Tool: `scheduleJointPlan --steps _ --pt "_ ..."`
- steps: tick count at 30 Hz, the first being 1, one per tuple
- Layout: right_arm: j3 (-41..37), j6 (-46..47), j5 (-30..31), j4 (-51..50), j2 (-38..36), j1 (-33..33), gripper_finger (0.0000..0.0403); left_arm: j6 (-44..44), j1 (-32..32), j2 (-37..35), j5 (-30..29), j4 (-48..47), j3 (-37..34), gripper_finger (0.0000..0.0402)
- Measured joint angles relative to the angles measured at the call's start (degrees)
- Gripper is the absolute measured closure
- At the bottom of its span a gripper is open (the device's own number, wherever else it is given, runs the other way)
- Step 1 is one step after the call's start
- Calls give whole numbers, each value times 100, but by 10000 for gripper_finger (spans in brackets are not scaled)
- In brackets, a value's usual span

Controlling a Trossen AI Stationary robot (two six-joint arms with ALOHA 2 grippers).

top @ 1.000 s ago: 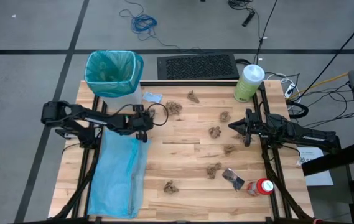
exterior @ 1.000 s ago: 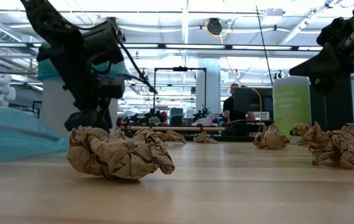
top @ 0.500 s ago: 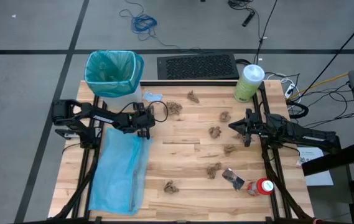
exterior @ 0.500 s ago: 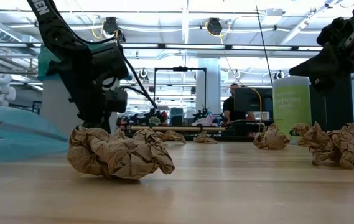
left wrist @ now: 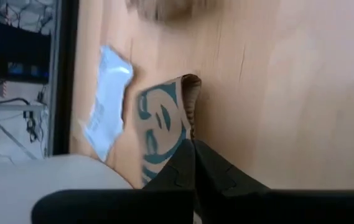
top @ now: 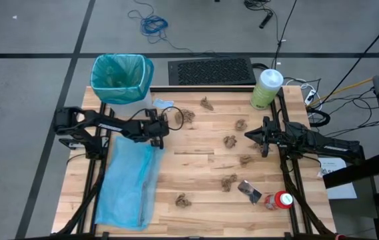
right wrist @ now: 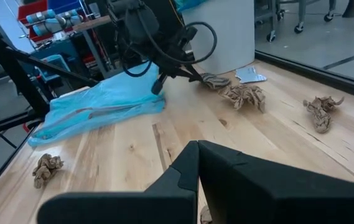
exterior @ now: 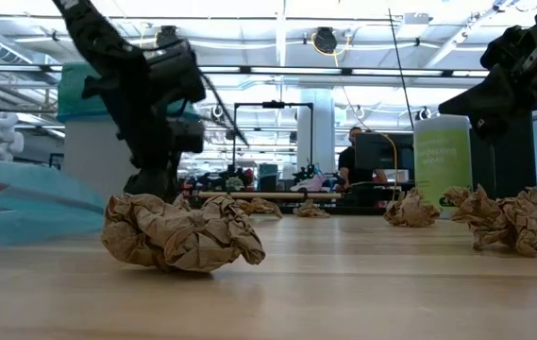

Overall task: Place trash/remove bag and relplace
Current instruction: Put the brown cardboard paper into the blue trash bag inside the white trash bin

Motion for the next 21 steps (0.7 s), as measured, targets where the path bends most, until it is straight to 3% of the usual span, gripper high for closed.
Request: scheduleJointPlan --steps 9,17,21 --pt "0 7 0 18 0 0 403 3 -565 -267 -103 -846 1307 401" --pt "0 10 0 16 0 -2 403 -233 -856 -587 -622 -1979 2725 401" --pt "0 276 -2 23 0 -2 403 -1364 -755 -677 557 -2286 3020 401"
